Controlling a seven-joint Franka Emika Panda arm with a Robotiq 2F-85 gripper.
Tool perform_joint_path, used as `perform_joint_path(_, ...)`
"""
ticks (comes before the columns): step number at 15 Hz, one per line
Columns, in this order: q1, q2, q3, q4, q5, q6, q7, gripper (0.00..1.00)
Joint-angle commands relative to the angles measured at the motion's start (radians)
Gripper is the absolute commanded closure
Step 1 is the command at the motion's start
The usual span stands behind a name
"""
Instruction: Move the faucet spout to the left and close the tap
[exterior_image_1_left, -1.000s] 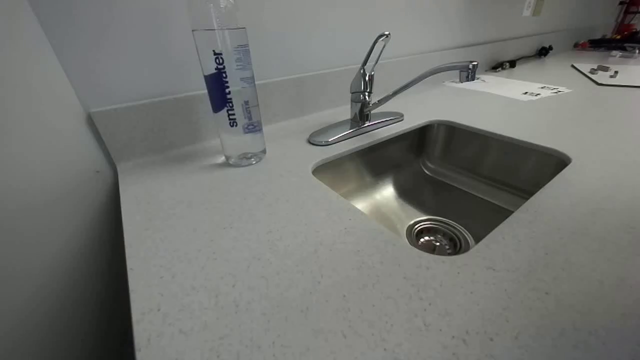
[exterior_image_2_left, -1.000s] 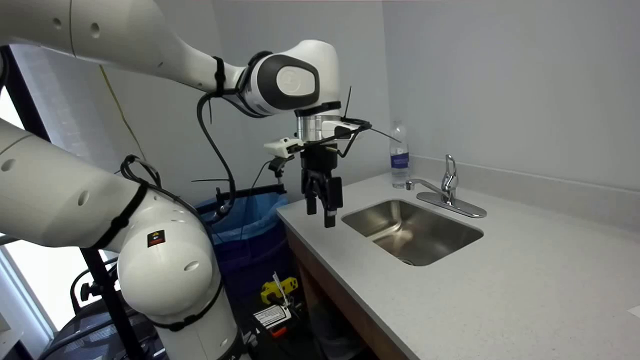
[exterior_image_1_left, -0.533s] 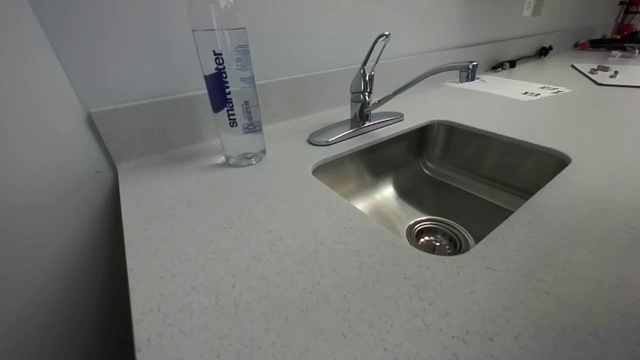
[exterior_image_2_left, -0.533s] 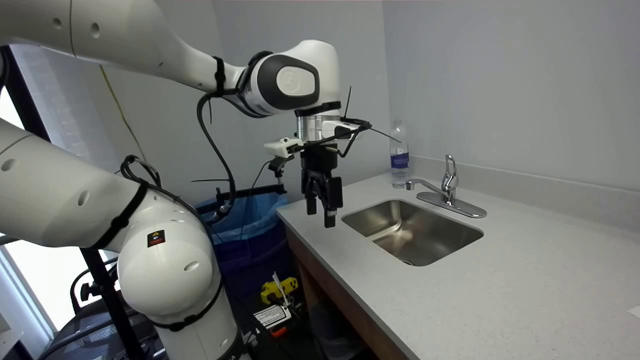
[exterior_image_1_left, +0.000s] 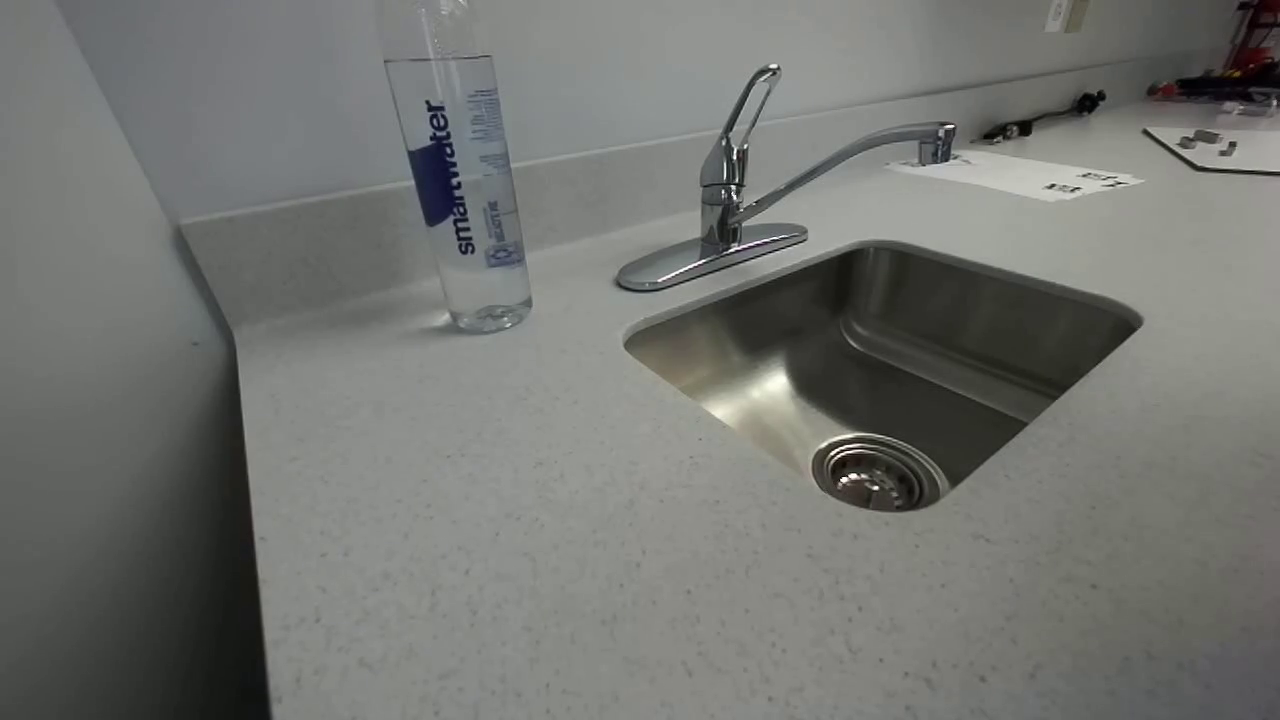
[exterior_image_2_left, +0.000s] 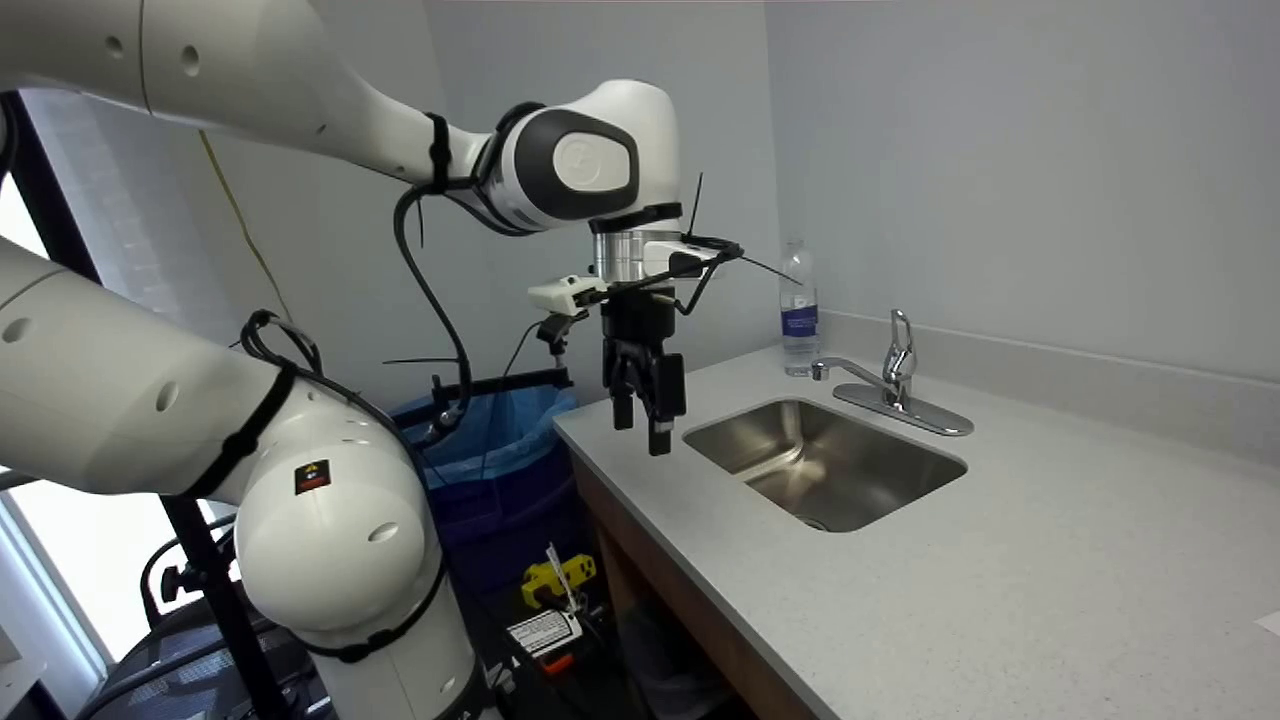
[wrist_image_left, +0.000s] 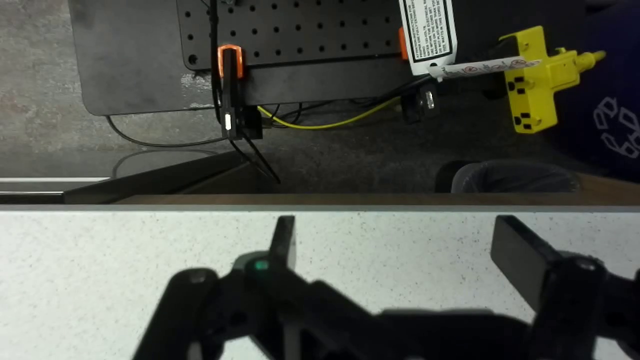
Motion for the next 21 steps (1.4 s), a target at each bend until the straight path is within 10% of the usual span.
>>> perform_joint_path(1,0.004,0.000,-0.004,0.001,-0.003,-0.001,0.002,0.00)
perform_joint_path(11,0.000,0.079,-0.013,0.101,0.010,0.046,0.004,0.00)
perform_joint_path(21,0.002,0.324,-0.018,0.266,0.018,0.347,0.013,0.00)
